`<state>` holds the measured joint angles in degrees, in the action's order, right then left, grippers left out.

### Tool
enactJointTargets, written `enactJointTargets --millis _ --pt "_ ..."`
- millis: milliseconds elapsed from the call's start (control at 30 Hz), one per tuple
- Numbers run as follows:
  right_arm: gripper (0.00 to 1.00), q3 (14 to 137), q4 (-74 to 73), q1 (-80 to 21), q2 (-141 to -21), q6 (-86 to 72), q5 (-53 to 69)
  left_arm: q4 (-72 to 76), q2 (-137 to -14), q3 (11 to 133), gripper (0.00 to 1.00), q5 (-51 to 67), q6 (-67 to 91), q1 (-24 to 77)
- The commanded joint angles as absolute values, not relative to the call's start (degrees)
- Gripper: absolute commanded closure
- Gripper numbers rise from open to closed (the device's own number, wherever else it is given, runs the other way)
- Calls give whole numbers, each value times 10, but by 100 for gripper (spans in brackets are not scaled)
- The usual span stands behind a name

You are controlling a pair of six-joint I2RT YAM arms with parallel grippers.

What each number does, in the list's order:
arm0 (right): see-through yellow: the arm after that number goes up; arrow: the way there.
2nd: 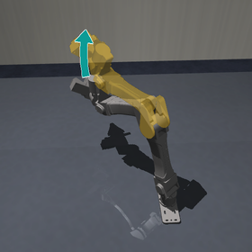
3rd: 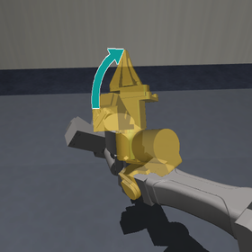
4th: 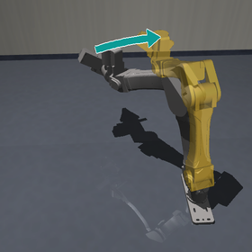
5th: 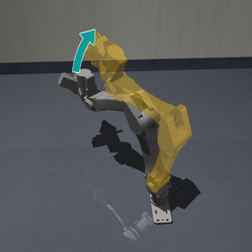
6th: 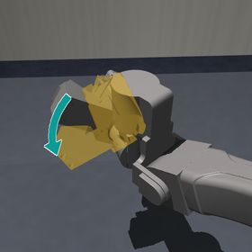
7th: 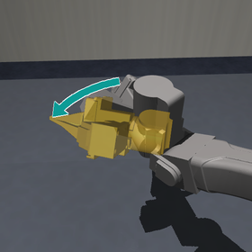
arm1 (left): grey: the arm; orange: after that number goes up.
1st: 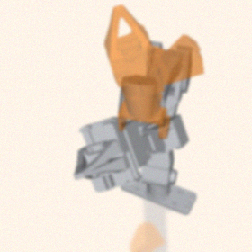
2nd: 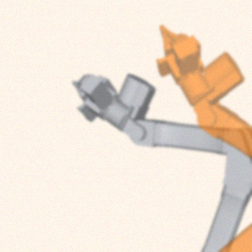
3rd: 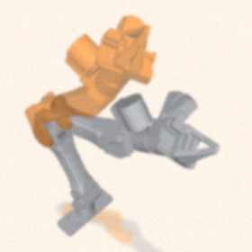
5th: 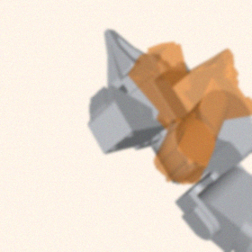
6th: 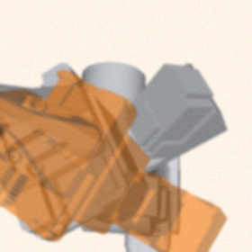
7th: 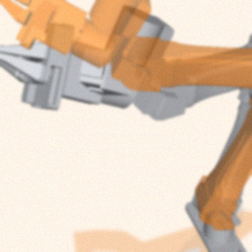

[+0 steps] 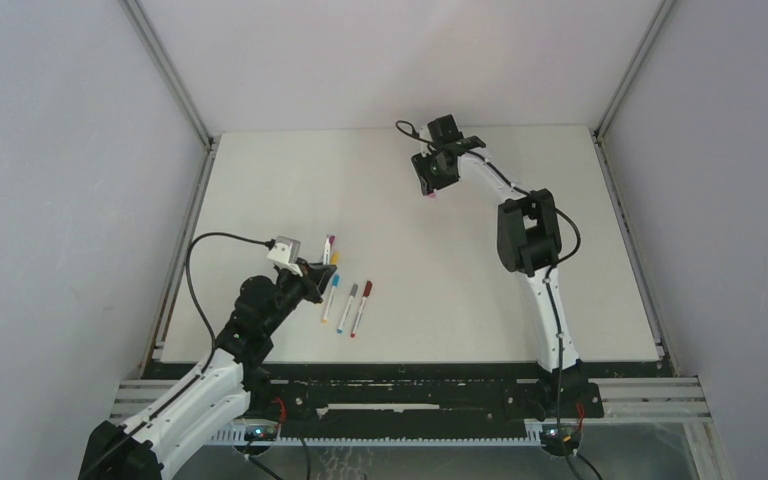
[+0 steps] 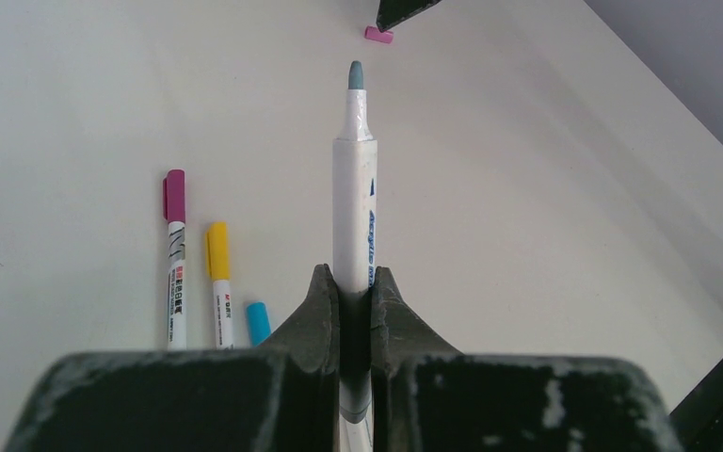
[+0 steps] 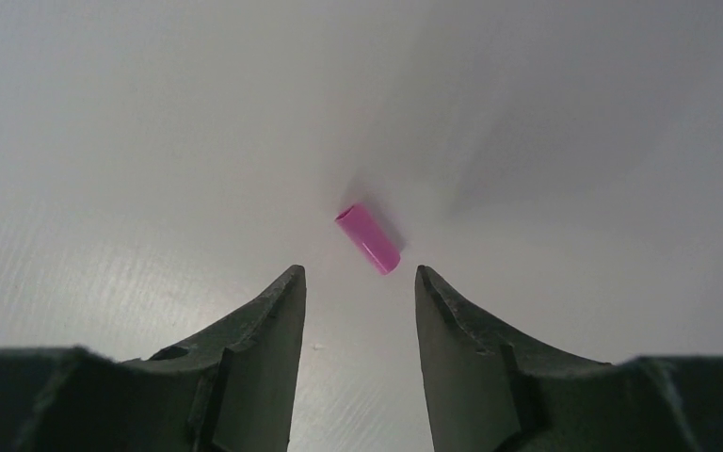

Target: Insert the pens into the pen caps

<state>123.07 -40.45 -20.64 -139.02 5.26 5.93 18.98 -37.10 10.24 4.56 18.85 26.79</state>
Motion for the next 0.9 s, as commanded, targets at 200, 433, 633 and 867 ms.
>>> enactJointTargets --millis 200,433,633,867 --pt "59 1335 -497 -199 -1441 61 90 210 -368 100 100 52 181 264" --pt "59 1343 -501 -195 -1449 62 89 207 -362 100 100 53 180 264" --pt "59 1367 -515 -196 -1462 63 87 204 -357 100 100 51 179 263" --pt "57 1387 -528 -198 -1475 63 82 199 -351 101 100 52 179 264"
